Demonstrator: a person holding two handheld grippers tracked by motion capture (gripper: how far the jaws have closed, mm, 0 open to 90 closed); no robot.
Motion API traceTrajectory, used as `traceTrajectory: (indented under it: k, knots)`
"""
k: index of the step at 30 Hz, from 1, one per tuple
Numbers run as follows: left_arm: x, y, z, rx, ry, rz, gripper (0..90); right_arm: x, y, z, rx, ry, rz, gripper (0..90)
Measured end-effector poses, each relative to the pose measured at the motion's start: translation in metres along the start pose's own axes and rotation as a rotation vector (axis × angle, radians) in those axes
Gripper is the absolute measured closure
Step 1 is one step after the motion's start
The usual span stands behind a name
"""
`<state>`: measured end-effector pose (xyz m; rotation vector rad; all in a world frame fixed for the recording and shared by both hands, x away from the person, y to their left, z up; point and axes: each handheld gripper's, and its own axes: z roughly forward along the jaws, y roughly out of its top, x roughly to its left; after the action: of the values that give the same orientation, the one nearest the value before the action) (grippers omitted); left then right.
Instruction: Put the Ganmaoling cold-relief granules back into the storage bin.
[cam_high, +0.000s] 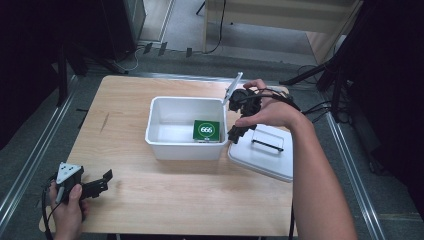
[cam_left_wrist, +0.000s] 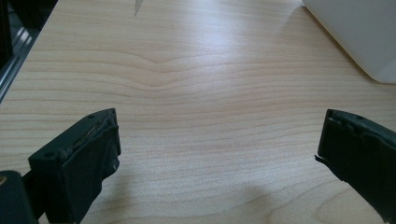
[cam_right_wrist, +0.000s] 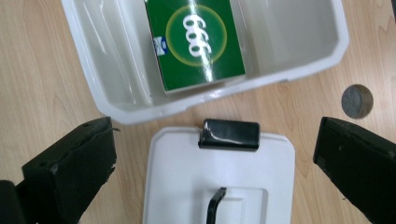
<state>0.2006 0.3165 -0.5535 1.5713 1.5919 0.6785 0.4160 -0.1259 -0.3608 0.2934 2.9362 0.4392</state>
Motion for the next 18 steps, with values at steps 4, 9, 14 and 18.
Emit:
traceTrajectory:
  k: [4, 9, 14, 18]
  knots:
    - [0.000, 0.000, 0.000, -0.001, 0.001, 0.003, 0.0, -0.001, -0.011, -0.003, 0.005, -0.009, 0.012, 0.0]
    - [-0.001, 0.000, 0.000, 0.001, -0.001, 0.002, 0.0, 0.001, -0.027, -0.006, 0.018, -0.019, 0.020, 0.0]
    - [-0.001, 0.000, 0.000, 0.002, 0.000, 0.004, 0.0, 0.001, -0.037, -0.011, 0.013, -0.026, 0.032, 0.0]
    - [-0.001, 0.000, 0.000, 0.002, 0.002, 0.006, 0.0, 0.002, -0.046, -0.013, 0.018, -0.029, 0.033, 0.0]
